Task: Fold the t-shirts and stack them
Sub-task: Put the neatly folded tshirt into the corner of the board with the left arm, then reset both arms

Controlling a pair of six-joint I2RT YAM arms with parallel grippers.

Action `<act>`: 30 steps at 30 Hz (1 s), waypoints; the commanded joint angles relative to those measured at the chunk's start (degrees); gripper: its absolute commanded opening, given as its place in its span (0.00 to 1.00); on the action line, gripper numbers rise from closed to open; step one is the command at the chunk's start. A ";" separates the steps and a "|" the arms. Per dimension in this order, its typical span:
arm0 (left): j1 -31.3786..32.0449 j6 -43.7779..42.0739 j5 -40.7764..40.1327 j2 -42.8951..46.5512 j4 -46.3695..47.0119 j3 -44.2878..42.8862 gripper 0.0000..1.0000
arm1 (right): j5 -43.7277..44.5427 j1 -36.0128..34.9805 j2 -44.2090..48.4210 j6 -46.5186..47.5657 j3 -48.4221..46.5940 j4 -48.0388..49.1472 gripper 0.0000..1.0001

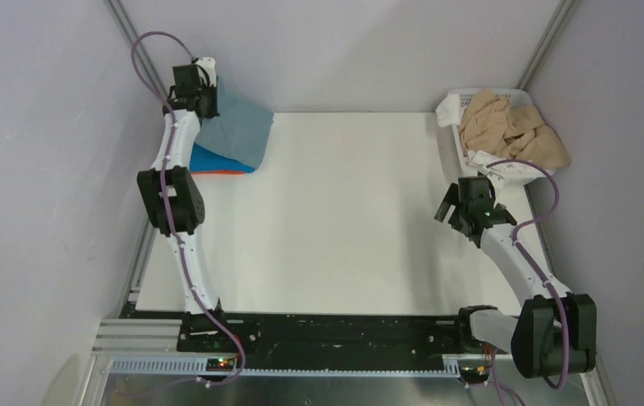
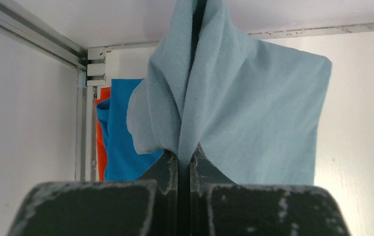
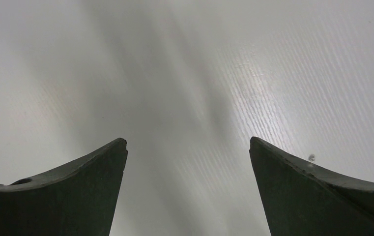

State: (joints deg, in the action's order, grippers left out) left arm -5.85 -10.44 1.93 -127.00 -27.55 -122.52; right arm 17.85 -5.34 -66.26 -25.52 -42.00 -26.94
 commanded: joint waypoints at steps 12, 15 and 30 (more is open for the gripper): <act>-4.08 9.82 -18.13 -3.91 7.30 -4.20 0.98 | 4.31 -0.88 4.20 -1.32 -0.15 -2.12 0.99; -4.08 12.86 -15.71 -0.99 7.64 -2.42 1.00 | 4.00 -0.92 5.21 -1.38 -0.11 -2.39 0.99; 4.82 26.14 -6.12 36.51 19.65 36.65 1.00 | -1.43 -6.06 12.63 -1.95 0.84 -2.54 0.99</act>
State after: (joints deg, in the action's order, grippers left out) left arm -5.93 12.27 -4.19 -103.28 -14.79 -94.50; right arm 17.06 -7.97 -55.22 -26.48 -42.00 -29.12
